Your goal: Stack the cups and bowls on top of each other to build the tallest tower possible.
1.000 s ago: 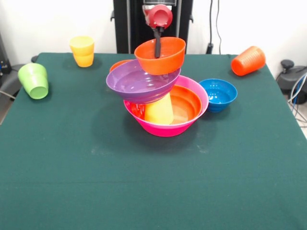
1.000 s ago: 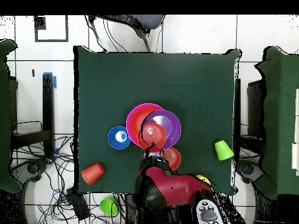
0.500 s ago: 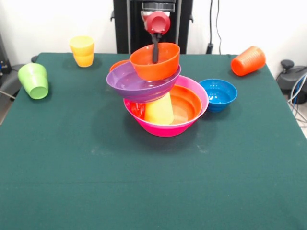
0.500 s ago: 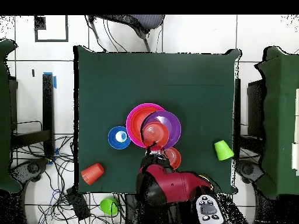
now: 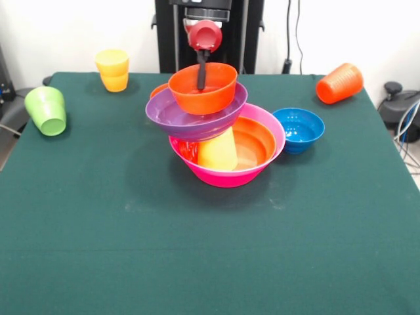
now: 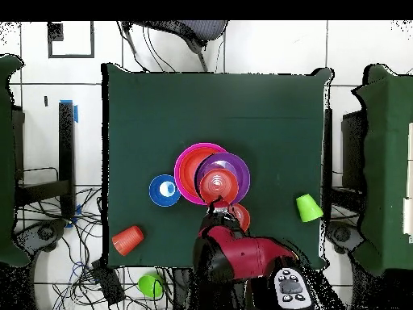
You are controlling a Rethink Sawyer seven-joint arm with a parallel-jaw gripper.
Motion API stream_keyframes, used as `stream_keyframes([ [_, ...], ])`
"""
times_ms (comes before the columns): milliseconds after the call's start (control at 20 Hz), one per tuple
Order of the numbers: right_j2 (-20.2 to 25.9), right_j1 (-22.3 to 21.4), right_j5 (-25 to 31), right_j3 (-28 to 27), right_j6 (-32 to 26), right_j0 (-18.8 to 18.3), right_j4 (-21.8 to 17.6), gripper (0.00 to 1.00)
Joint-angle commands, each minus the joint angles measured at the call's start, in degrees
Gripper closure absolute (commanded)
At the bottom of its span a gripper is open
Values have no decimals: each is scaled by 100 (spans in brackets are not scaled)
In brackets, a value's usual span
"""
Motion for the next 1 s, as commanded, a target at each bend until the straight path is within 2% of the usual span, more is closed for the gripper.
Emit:
stream_keyframes([
  [50, 219, 180, 42, -447, 1549, 156, 215, 100],
  [350, 285, 165, -9, -410, 1644, 165, 286, 100],
  [1000, 644, 232, -233, -297, 1869, -71, 295, 100],
])
